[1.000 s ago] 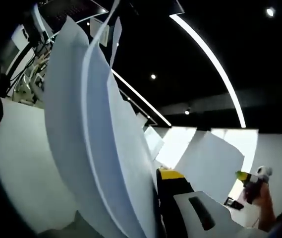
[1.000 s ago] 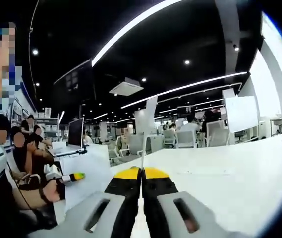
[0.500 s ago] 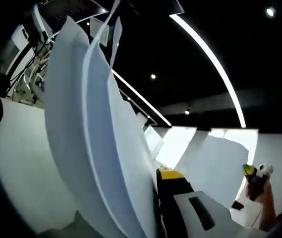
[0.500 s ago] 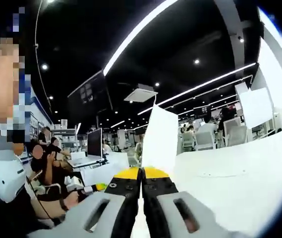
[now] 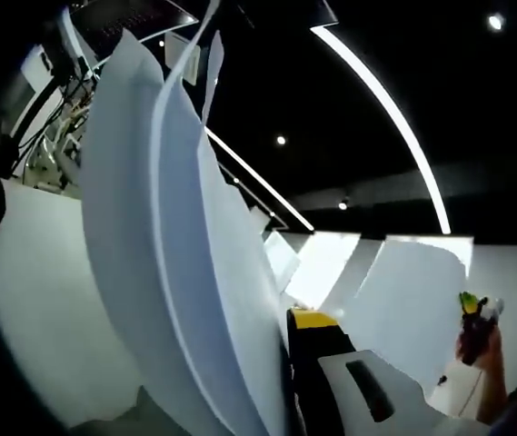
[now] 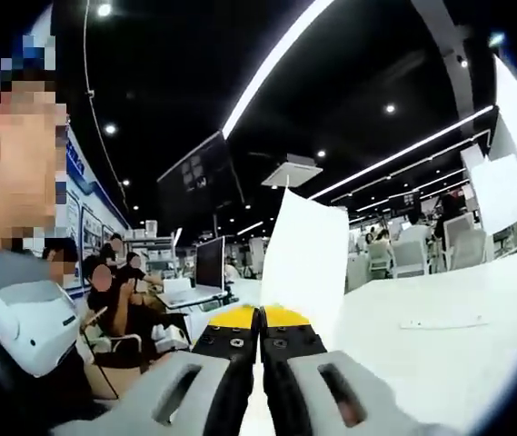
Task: Organize the stack of printing papers by aligning and flattening the scattered papers on the table
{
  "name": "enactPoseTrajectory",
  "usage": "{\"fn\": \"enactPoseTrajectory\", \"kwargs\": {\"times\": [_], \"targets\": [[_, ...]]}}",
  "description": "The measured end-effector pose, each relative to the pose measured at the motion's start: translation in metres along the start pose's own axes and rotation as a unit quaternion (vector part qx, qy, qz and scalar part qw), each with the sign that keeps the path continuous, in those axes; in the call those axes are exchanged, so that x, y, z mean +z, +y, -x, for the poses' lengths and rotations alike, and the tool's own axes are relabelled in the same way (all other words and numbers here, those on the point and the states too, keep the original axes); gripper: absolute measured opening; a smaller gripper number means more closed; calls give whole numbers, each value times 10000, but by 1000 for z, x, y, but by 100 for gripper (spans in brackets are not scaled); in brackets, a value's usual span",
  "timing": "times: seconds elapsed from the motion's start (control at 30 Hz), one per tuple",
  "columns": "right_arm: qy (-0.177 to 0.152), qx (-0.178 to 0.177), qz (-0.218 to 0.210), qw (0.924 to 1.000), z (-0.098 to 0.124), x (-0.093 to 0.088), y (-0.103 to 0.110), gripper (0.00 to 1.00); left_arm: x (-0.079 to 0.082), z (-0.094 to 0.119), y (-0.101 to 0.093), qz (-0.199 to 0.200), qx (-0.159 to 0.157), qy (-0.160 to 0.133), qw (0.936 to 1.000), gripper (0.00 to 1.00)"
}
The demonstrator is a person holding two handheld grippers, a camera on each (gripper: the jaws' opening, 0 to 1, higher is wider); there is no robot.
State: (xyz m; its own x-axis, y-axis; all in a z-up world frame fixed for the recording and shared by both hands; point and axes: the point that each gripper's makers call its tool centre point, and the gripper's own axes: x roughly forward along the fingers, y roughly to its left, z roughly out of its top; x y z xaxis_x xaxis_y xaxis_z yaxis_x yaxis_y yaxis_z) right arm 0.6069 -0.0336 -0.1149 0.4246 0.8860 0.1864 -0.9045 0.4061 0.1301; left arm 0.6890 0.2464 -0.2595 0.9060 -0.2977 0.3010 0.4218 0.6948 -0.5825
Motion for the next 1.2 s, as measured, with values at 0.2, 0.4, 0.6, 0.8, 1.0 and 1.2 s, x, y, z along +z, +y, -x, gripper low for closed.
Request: {"fn": "enactPoseTrajectory", "kwargs": {"times": [0.2, 0.4, 0.6, 0.8, 1.0, 1.2], "targets": [[-17, 306, -93, 9995, -1, 3, 14, 0, 0, 0, 0, 11, -5, -10, 10000, 11], [10, 669, -248, 9975, -2, 4, 29, 0, 1, 1, -1, 14, -8, -12, 10000, 11], [52, 1057, -301, 9939, -4, 4, 49, 0, 1, 1, 0, 19, -9, -17, 10000, 11], [2, 1389, -399, 9895, -5, 6, 64, 0, 1, 1, 0, 24, -11, -19, 10000, 11], [-14, 1482, -550, 9874, -4, 7, 65, 0, 1, 1, -1, 29, -13, -18, 10000, 11], [286, 1294, -558, 9896, -6, -6, 51, 0, 1, 1, 0, 29, -14, -15, 10000, 11]]}}
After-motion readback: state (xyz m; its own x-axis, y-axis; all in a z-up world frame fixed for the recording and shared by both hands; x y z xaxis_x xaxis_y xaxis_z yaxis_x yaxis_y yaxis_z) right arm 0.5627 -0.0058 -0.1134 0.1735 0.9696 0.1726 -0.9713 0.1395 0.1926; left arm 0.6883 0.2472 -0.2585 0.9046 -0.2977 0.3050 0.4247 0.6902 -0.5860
